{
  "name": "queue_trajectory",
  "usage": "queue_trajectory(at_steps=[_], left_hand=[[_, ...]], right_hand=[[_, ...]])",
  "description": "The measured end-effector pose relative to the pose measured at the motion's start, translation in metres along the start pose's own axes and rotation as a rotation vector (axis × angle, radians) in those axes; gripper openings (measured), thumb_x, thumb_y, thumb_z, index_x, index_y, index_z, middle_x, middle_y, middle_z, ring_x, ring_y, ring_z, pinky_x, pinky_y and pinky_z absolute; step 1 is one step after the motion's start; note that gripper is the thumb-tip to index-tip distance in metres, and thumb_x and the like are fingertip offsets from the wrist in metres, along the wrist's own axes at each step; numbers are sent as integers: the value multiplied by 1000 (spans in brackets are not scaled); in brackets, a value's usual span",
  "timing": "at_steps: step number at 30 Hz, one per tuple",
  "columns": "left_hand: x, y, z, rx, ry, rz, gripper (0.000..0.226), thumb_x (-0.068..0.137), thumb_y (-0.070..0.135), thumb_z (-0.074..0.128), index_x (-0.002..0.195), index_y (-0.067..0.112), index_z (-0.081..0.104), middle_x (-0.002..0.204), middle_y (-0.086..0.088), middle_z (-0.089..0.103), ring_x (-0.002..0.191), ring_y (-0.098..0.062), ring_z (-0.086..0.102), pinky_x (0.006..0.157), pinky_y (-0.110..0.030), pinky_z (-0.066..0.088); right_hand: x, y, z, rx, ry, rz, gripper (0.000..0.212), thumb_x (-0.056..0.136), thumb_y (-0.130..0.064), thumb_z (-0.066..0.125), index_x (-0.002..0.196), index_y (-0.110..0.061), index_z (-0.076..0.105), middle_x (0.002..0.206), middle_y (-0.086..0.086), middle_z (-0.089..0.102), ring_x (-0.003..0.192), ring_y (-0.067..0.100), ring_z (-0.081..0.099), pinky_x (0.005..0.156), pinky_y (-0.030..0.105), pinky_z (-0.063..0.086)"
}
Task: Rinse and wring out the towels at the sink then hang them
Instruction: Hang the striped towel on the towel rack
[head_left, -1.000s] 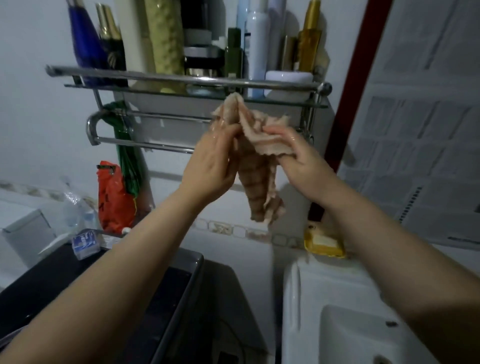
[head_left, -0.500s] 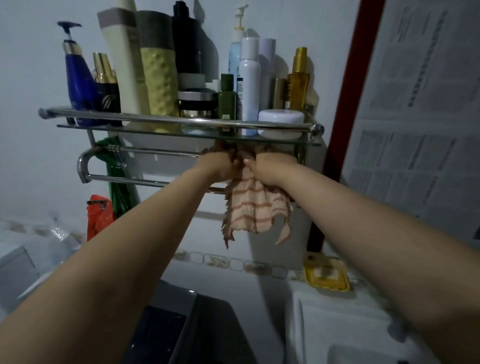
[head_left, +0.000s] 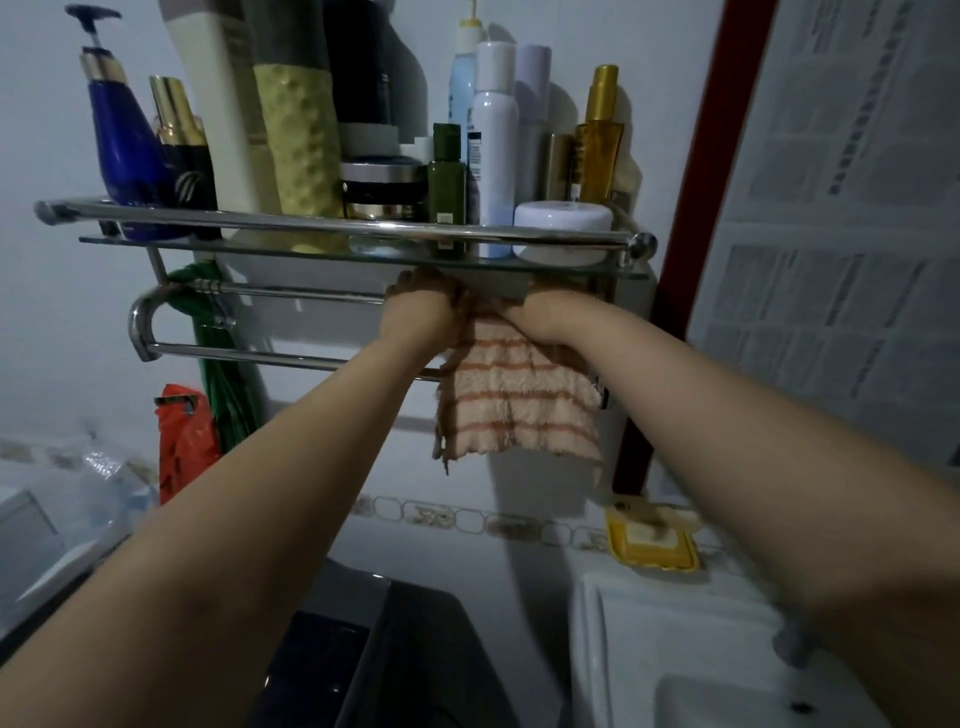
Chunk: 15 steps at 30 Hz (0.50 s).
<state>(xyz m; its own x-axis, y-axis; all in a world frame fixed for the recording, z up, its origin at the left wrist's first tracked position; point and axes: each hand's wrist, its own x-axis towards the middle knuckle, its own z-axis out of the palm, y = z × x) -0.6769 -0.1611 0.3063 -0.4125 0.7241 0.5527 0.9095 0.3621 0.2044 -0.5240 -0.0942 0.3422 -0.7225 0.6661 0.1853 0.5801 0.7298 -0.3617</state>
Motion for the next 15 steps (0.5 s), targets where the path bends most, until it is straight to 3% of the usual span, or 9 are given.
queue_trajectory(at_steps=[3, 5, 9, 11, 13, 15], left_hand=[[-32, 3, -9, -23, 192, 132, 29, 94, 43, 50, 108, 22, 65, 110, -8, 61, 99, -29, 56, 85, -40, 46], [-56, 8, -15, -108, 182, 197, 28, 93, 44, 53, 107, 22, 62, 104, -5, 61, 97, -25, 54, 81, -37, 44], [-84, 12, -18, -140, -12, 392, 28, 96, 46, 42, 99, 23, 57, 95, 0, 64, 89, -23, 58, 72, -34, 42], [-81, 16, -21, -116, -152, 309, 38, 101, 45, 30, 107, 21, 58, 104, -6, 66, 95, -27, 60, 76, -34, 42], [-70, 22, -26, -115, -405, 145, 51, 103, 45, 18, 111, 19, 61, 108, -10, 68, 100, -27, 60, 83, -33, 41], [-56, 26, -30, -199, -661, 109, 50, 105, 39, 19, 102, 16, 64, 102, -17, 69, 96, -30, 62, 83, -34, 44]], right_hand=[[-42, -3, 0, -370, 236, -29, 34, 97, -36, 42, 121, -14, 51, 117, 11, 56, 103, 29, 54, 83, 37, 43], [-71, 1, 3, -498, 322, -118, 34, 97, -35, 40, 120, -13, 53, 123, 13, 53, 112, 33, 49, 89, 40, 38], [-92, 11, 14, -508, 190, -208, 46, 96, -55, 29, 116, -24, 55, 128, 3, 56, 117, 27, 49, 91, 42, 32], [-84, 12, 18, -493, 125, -202, 54, 94, -62, 23, 123, -25, 50, 132, 2, 55, 121, 25, 49, 92, 43, 30], [-69, 9, 19, -436, -29, -142, 66, 90, -69, 17, 134, -27, 42, 136, 2, 54, 121, 25, 52, 96, 44, 30], [-60, 1, 14, -322, -243, -104, 66, 89, -72, 18, 137, -34, 40, 131, -3, 57, 106, 21, 61, 97, 37, 38]])
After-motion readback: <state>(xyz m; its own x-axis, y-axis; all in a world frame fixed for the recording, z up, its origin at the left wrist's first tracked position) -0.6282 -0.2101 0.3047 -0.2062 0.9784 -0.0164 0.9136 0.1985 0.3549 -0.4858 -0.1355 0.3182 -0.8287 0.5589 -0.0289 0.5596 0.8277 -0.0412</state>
